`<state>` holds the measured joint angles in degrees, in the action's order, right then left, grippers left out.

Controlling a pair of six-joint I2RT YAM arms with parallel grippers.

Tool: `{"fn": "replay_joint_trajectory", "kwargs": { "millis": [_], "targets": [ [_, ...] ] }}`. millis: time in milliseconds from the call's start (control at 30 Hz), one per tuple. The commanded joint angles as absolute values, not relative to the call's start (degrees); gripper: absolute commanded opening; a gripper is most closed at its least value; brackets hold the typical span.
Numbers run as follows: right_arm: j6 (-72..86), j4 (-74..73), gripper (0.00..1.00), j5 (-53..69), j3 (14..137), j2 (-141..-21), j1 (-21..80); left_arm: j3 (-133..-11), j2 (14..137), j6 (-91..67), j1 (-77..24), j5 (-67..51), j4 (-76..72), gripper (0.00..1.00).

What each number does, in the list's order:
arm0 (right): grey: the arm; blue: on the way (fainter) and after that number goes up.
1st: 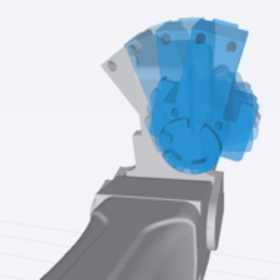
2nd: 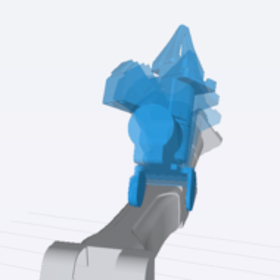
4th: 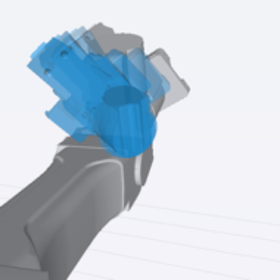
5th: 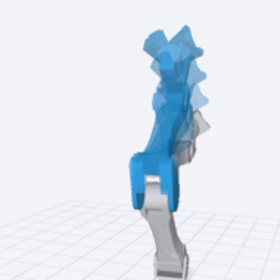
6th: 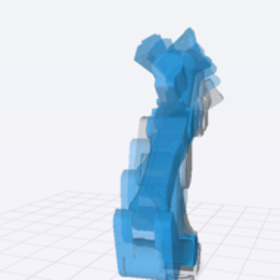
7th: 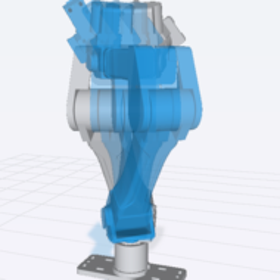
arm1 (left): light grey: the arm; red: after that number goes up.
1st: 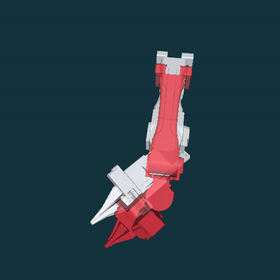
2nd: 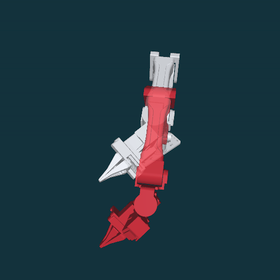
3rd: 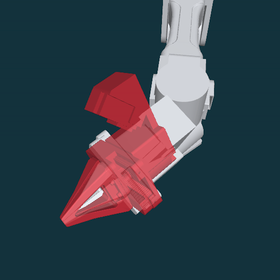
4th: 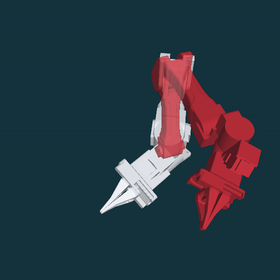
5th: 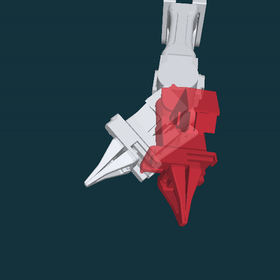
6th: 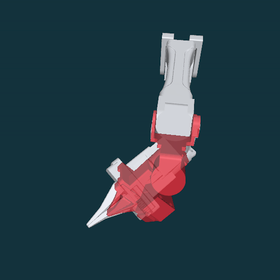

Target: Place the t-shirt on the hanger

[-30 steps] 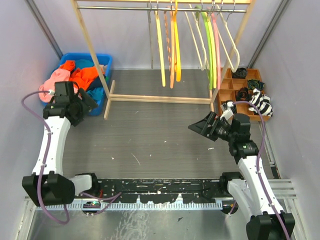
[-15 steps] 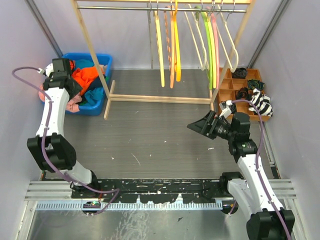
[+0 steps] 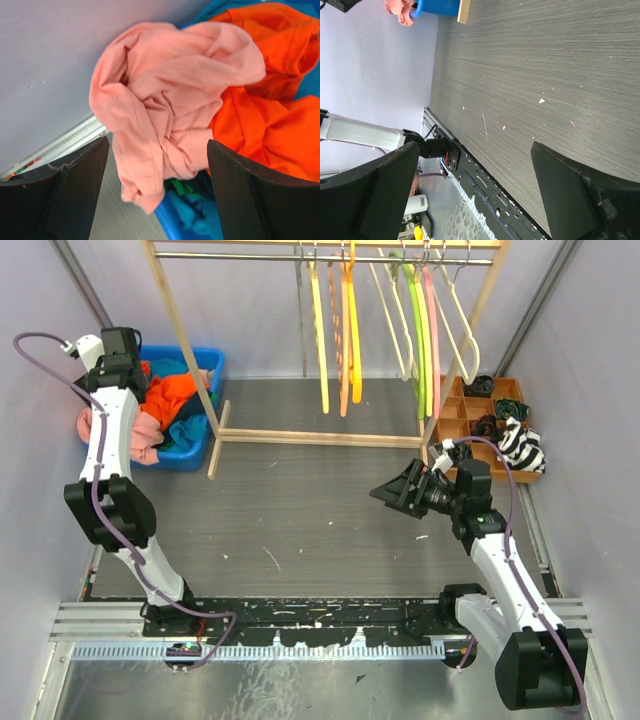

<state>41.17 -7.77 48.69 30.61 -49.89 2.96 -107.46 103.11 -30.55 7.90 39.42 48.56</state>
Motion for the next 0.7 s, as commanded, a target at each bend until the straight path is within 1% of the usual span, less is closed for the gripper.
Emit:
{"fn": "replay_joint_trajectory", "kwargs": {
  "millis": [0, 267, 333, 467, 667],
  "targets": [
    [40.0, -7.4, 1.0, 49.5, 32.1, -50.7, 3.8, -111.6, 108.1, -28.6, 10.0, 44.7, 48.4, 0.87],
    [38.0, -10.9, 1.0, 46.0, 35.6, -53.6, 6.2, -105.8, 110.7, -30.5, 13.4, 40.7, 46.1, 0.87],
    [37.8, -11.1, 1.0, 45.0, 36.7, -54.4, 6.8, -104.6, 110.8, -30.5, 13.8, 40.3, 46.1, 0.84],
    [38.4, -10.4, 1.0, 43.9, 37.7, -55.3, 8.2, -101.4, 110.4, -29.8, 14.6, 38.6, 44.4, 0.63],
    [39.7, -8.8, 1.0, 43.3, 36.6, -55.0, 9.8, -100.5, 108.4, -29.9, 15.0, 35.8, 45.4, 0.24]
  ]
}}
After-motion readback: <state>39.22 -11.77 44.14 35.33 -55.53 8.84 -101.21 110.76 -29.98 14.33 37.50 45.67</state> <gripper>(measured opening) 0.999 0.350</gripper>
